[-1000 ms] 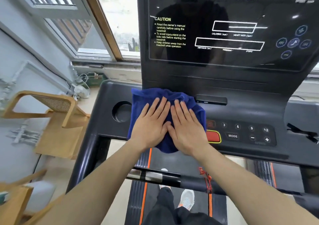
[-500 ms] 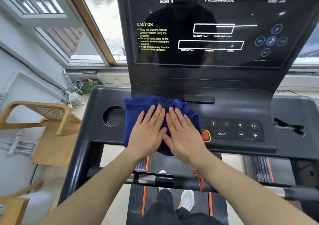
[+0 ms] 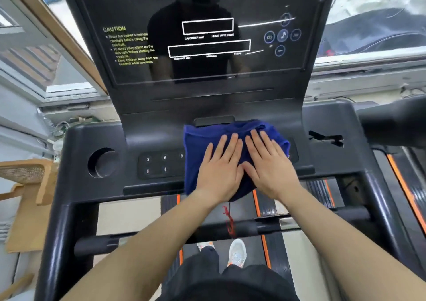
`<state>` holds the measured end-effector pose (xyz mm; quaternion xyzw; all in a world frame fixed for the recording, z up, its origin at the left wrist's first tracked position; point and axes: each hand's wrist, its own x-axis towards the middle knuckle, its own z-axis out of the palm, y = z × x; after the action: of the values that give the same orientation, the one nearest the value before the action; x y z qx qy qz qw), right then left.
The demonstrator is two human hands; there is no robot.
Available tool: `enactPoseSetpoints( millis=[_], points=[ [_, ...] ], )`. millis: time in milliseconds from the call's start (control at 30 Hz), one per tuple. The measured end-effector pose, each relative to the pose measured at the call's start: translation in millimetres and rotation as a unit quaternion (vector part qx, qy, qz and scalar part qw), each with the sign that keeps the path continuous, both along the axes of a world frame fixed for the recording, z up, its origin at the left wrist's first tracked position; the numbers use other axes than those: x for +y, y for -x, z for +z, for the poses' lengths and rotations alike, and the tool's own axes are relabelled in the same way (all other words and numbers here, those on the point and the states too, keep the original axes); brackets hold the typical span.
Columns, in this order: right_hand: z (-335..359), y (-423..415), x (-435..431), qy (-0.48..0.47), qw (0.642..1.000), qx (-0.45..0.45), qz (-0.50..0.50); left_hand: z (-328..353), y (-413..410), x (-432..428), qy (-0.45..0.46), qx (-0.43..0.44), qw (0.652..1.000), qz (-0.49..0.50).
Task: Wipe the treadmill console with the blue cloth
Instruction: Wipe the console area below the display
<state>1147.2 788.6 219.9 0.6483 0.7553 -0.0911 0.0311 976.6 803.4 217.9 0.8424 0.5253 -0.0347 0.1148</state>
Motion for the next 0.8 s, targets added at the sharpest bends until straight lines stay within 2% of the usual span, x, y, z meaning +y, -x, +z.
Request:
enactPoseSetpoints(
  millis=[100,200,300,433,500,633,733,800],
  points=[
    [-1,-18,-17,-0.009,0.998,0.007,-0.058,3,-28,0,-0.001,0.002,0.999,-0.044],
    [-2,-3,-39,-0.02,0.998,0.029,-0.057,4,-13,-15,-0.011,0.008,0.996,-0.091],
    [-5,25,-48,-0.025,0.997,0.072,0.003,3,25,-27,-0.034,0.004,0.997,-0.065],
    [-3,21,-14,-0.015,0.995,0.049,0.084,6,33,-17,-0.03,0.016,0.999,-0.014],
    [0,-4,8,-0.007,0.998,0.02,0.065,8,9,-5,-0.017,0.006,0.999,-0.035],
    [-1,-64,28,0.0,0.999,0.015,-0.037,11,-63,29,0.019,-0.018,0.998,-0.061],
    [-12,-88,8,0.006,0.998,0.006,-0.067,8,-98,27,0.0,0.011,0.996,-0.083],
    [-16,-84,-22,0.008,0.998,0.009,-0.069,6,-94,4,-0.011,0.014,0.992,-0.125]
  ],
)
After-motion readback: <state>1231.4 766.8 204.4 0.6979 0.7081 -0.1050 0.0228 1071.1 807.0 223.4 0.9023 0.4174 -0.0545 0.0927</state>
